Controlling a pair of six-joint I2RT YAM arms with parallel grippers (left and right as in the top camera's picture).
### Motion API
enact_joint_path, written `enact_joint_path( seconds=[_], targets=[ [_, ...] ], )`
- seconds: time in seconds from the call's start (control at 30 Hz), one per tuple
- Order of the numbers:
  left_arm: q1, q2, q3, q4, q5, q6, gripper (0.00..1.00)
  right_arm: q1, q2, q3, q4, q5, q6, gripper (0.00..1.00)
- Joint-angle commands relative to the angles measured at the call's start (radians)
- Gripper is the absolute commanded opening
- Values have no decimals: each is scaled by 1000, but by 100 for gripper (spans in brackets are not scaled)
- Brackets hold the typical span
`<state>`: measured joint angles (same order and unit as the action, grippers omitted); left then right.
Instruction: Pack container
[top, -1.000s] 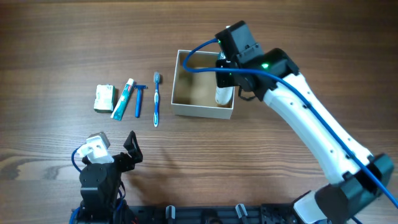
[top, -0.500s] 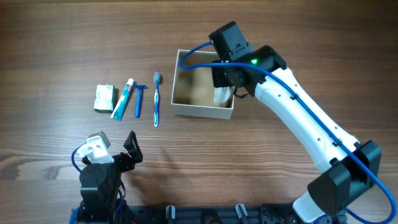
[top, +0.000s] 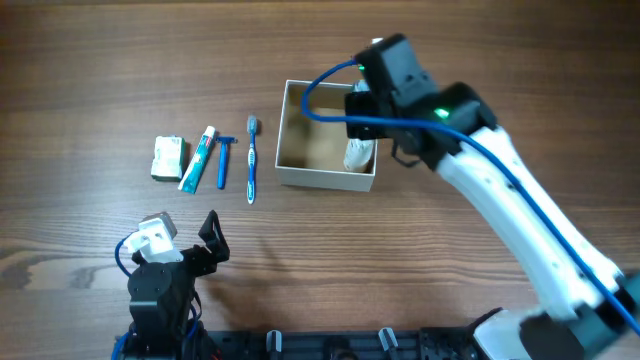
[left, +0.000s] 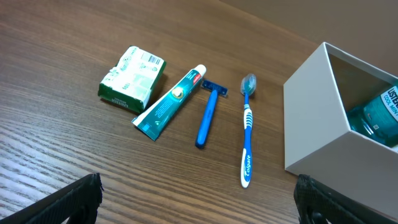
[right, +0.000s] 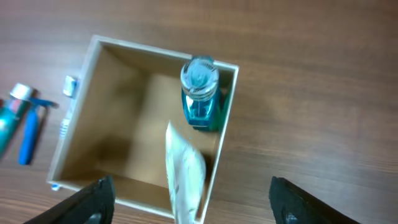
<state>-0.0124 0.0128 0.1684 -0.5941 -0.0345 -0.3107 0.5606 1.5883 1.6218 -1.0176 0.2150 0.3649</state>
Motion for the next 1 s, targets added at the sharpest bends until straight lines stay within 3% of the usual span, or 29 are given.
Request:
enact_joint_path(
  seconds=[0.0, 0.2, 0.3, 0.47, 0.97],
  targets=[
    [7, -9, -14, -1, 19, 12, 100, -28, -101, 22, -25, 33, 2, 83],
    [7, -9, -14, -1, 19, 12, 100, -199, -200, 22, -88, 37, 2, 88],
    [7, -9, -14, -1, 19, 12, 100, -341, -238, 22, -94, 40, 1, 99],
    [7, -9, -13, -1, 19, 12, 100, -508, -259, 22, -95, 35, 1, 100],
    [7, -9, -13, -1, 19, 12, 100, -529, -257, 22, -94, 21, 2, 100]
  ],
)
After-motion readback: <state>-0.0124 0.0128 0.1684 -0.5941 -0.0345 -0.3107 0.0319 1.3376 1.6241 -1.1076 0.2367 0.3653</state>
